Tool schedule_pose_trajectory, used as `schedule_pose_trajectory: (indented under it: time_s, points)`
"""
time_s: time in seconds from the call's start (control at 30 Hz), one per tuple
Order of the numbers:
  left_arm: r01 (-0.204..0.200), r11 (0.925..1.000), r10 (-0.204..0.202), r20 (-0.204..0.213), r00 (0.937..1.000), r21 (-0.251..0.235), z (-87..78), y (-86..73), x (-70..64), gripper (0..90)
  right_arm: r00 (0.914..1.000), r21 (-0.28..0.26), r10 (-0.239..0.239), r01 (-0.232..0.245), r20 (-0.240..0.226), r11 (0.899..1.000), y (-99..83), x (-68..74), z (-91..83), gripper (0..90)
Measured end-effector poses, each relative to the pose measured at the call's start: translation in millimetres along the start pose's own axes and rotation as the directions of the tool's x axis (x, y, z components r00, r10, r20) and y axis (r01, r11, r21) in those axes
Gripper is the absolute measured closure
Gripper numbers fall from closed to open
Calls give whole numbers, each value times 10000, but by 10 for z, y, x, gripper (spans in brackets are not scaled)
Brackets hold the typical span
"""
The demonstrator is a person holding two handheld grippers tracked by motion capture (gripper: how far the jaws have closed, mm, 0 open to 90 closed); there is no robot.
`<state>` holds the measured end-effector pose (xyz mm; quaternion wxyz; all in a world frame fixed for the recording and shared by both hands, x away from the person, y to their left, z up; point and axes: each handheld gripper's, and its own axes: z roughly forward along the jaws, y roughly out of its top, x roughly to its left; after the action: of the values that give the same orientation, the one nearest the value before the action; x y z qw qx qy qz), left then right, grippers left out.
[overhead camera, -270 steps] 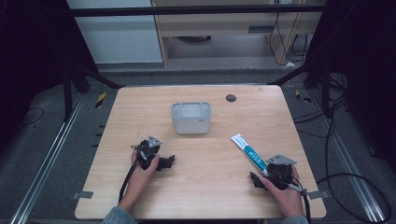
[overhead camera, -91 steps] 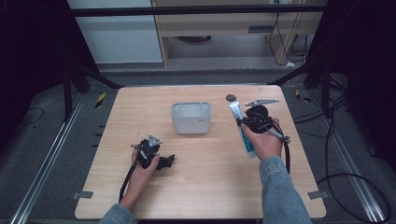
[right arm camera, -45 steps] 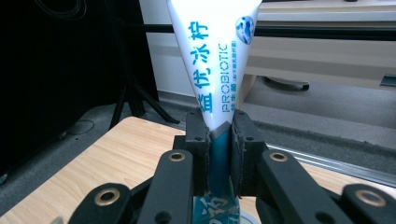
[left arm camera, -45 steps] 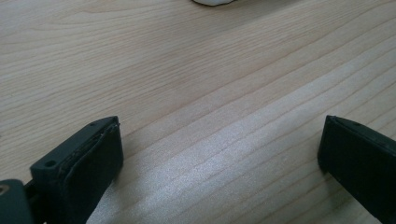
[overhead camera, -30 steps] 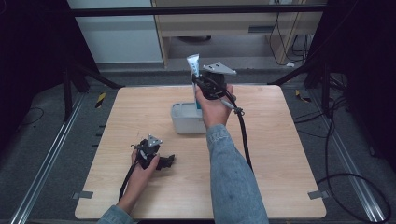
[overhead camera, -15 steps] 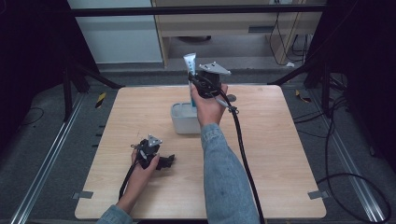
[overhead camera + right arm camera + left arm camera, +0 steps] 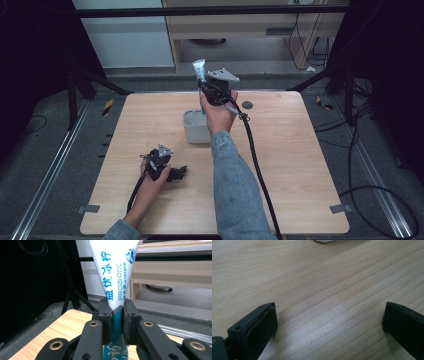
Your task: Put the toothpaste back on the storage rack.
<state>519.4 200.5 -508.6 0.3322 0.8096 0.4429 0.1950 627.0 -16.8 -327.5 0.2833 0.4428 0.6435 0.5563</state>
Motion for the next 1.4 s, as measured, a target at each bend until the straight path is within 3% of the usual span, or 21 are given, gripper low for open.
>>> schedule_pose_trajectory:
  time_s: [0.3, 0.77, 1.4]
  points:
    - [-5, 10000, 5, 3, 10000, -2, 0, 0, 1, 0, 9999, 142, -140, 141, -96, 9998, -123, 54, 111, 795]
    - [-26, 10000, 26, 34, 10000, -6, 2, 1, 4, 0, 9993, 466, -273, 261, 251, 9986, -289, -33, 160, 794]
    - [-41, 10000, 41, 53, 10000, 1, 2, 2, 6, 0, 9963, 991, -823, 794, 263, 9919, -382, 72, 162, 794]
